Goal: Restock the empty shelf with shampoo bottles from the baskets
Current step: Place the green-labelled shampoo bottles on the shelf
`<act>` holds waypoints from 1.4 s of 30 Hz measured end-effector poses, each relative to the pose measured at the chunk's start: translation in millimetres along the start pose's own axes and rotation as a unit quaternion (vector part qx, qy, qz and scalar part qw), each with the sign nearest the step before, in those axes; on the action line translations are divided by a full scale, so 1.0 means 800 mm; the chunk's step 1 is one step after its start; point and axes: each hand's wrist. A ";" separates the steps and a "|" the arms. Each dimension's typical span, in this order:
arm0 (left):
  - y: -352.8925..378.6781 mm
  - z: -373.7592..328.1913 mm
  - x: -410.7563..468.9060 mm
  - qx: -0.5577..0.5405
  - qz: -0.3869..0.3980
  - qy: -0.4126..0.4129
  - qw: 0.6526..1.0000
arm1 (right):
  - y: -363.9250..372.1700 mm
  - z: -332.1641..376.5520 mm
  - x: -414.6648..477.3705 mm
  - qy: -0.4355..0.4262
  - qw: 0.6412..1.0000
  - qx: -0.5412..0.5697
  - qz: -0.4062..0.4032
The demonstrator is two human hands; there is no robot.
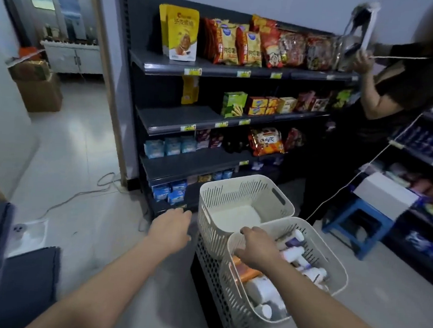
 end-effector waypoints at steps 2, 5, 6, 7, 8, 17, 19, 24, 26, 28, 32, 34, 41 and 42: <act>0.013 -0.032 0.015 -0.010 0.009 0.013 1.000 | 0.006 -0.035 -0.003 0.022 1.000 0.008 0.006; 0.030 -0.080 0.036 -0.019 0.016 0.026 0.999 | 0.014 -0.089 -0.002 0.046 0.999 0.015 0.015; 0.037 -0.097 0.043 -0.016 0.020 0.035 0.999 | 0.018 -0.108 -0.001 0.054 0.998 0.019 0.018; 0.045 -0.113 0.050 -0.014 0.028 0.045 0.999 | 0.022 -0.126 0.000 0.060 0.998 0.022 0.022; 0.052 -0.128 0.056 -0.013 0.038 0.052 0.998 | 0.026 -0.144 0.001 0.064 0.997 0.021 0.025; 0.143 -0.235 0.090 -0.036 0.114 0.061 0.991 | 0.070 -0.258 0.016 0.100 0.990 0.032 0.091; 0.163 -0.250 0.092 -0.040 0.132 0.062 0.988 | 0.080 -0.270 0.019 0.106 0.989 0.038 0.100; 0.212 -0.279 0.093 0.013 0.219 0.102 0.970 | 0.111 -0.294 0.024 0.122 0.982 0.043 0.134; 0.236 -0.287 0.093 0.038 0.248 0.117 0.961 | 0.121 -0.301 0.027 0.137 0.979 0.055 0.140; 0.259 -0.293 0.094 0.035 0.274 0.124 0.953 | 0.130 -0.306 0.028 0.154 0.975 0.067 0.145; 0.302 -0.306 0.093 0.029 0.301 0.110 0.947 | 0.146 -0.317 0.032 0.198 0.966 0.091 0.139; 0.313 -0.311 0.094 0.047 0.293 0.105 0.949 | 0.153 -0.322 0.034 0.217 0.962 0.103 0.128; 0.320 -0.309 0.125 -0.088 0.374 0.002 0.923 | 0.158 -0.323 0.036 0.242 0.958 0.105 0.113; 0.318 -0.299 0.133 -0.175 0.423 -0.077 0.886 | 0.157 -0.323 0.038 0.245 0.956 0.114 0.114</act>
Point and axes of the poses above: each hand's wrist, its own x-axis towards the middle knuckle, its own y-axis out of the palm, z = x × y, and after that the axes turned 8 degrees about -z, right-handed
